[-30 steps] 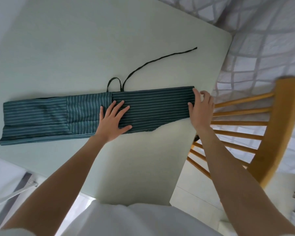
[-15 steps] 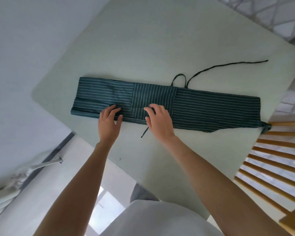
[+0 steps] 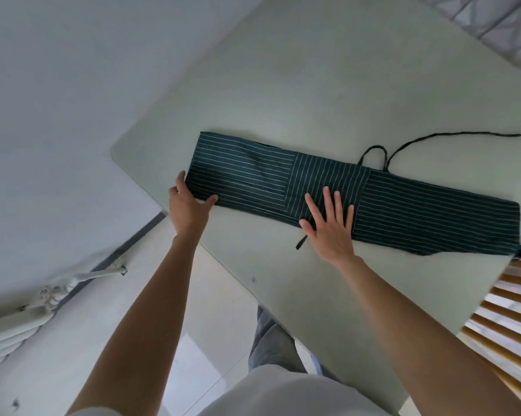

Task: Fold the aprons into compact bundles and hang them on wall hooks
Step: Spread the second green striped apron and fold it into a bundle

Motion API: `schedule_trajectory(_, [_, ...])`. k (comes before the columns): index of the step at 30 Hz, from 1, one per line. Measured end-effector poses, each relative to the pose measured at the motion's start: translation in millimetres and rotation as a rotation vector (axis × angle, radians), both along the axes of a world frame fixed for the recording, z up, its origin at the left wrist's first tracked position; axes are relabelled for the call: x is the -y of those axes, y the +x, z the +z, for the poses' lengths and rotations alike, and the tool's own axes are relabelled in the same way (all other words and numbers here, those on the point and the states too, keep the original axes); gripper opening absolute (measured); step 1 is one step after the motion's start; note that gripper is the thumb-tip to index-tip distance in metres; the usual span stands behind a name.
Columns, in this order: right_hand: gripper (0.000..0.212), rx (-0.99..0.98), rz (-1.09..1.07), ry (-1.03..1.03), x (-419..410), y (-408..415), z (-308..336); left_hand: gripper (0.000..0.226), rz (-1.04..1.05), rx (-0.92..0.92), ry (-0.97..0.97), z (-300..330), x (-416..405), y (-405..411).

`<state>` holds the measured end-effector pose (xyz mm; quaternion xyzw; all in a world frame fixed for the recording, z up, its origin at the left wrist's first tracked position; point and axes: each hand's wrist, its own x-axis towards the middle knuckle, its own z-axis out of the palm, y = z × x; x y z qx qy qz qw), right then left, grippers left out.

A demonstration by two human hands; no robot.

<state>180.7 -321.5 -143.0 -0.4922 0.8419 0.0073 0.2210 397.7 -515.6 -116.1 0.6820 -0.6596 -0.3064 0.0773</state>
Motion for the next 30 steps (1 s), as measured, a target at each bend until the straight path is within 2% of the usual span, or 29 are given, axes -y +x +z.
schedule_trajectory(2, [0.068, 0.011, 0.002, -0.005, 0, -1, 0, 0.070, 0.089, -0.077, 0.032, 11, 3, -3])
schedule_trajectory(6, [0.069, 0.054, -0.017, -0.032, 1, 0, 0, 0.034, 0.280, -0.312, -0.047, 41, -3, -14])
schedule_trajectory(9, [0.066, 0.178, -0.031, -0.052, 4, -1, 5, 0.007, 0.237, -0.606, -0.062, 66, -20, -42])
schedule_trajectory(11, [0.063, 0.440, -0.106, -0.195, 1, -9, 20, 0.007, 0.142, -0.750, -0.046, 81, -43, -71])
schedule_trajectory(13, [0.051, 0.655, -0.267, -0.419, -12, -26, 44, 0.000, 0.044, -0.823, -0.003, 93, -69, -106])
schedule_trajectory(15, [0.038, 0.632, -0.422, -0.616, -40, -49, 68, 0.009, -0.053, -0.856, 0.014, 101, -98, -147])
schedule_trajectory(18, [0.029, 0.534, -0.593, -0.789, -84, -75, 89, 0.012, -0.236, -0.852, -0.057, 109, -136, -195])
schedule_trajectory(21, [0.030, 0.374, -0.771, -0.818, -140, -107, 97, 0.017, -0.533, -0.778, -0.164, 98, -187, -245])
schedule_trajectory(24, [0.026, 0.274, -0.867, -0.732, -180, -138, 89, 0.020, -0.783, -0.628, -0.110, 56, -233, -279])
schedule_trajectory(27, [0.029, 0.237, -0.916, -0.551, -190, -159, 79, 0.033, -1.058, -0.290, 0.041, 20, -256, -286])
schedule_trajectory(28, [0.030, 0.233, -0.905, -0.504, -191, -164, 75, 0.037, -1.132, -0.224, 0.029, 15, -260, -283])
schedule_trajectory(30, [0.032, 0.253, -0.857, -0.462, -183, -172, 70, 0.040, -1.158, -0.243, -0.133, 16, -254, -270])
